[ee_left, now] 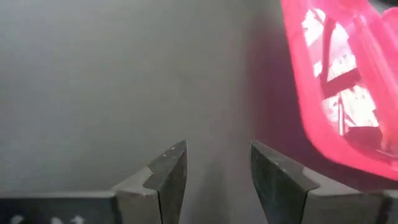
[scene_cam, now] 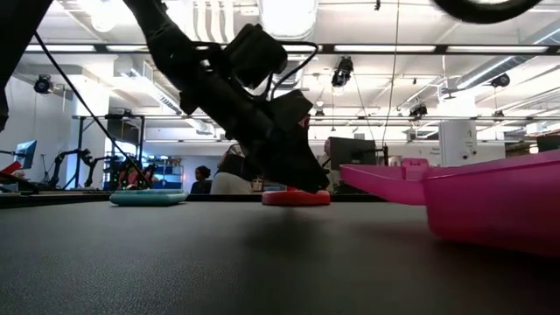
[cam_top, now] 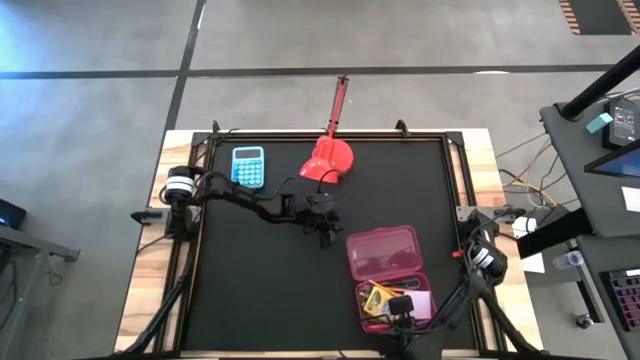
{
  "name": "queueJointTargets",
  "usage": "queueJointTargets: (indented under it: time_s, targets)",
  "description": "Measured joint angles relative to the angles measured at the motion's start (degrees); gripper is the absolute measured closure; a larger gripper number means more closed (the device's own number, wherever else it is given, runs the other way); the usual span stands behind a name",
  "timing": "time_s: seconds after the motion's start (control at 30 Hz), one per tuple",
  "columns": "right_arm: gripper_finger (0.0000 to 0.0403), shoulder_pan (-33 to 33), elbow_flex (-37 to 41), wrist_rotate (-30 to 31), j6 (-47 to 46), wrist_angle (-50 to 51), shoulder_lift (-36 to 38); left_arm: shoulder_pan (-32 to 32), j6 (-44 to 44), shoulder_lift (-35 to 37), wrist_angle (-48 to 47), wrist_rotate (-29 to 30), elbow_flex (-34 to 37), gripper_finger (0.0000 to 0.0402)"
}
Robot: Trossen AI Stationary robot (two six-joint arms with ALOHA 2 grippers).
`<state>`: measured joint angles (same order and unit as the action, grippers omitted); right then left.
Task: Pack school essentials
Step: Close the pink supply box
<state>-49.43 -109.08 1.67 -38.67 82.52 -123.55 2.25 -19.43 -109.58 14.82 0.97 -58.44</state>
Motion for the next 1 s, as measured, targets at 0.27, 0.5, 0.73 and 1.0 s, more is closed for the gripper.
queueJointTargets:
  time_s: [0.27, 0.5, 0.73, 1.0]
  targets:
    - [0.0394, 1.84, 0.12, 1.54, 3.44, -0.02, 0.00, -0.31, -1.24, 0.00, 1.54, -0.15, 0.85, 0.0246]
    - [0.0394, 3.40, 0.55, 2.41, 5.46, -0.29, 0.00, -0.38, -1.12, 0.00, 5.50, -1.83, 0.85, 0.0246]
    - [0.0394, 4.33, 1.88, 1.49, 5.72, -0.75, 0.17, -0.43, 0.62, 0.00, 11.09, -7.04, 0.82, 0.0246]
    - [0.0394, 4.65, 4.77, 3.02, 5.79, 0.14, 0.22, -1.28, 0.27, 0.00, 15.86, -14.57, 0.75, 0.0246]
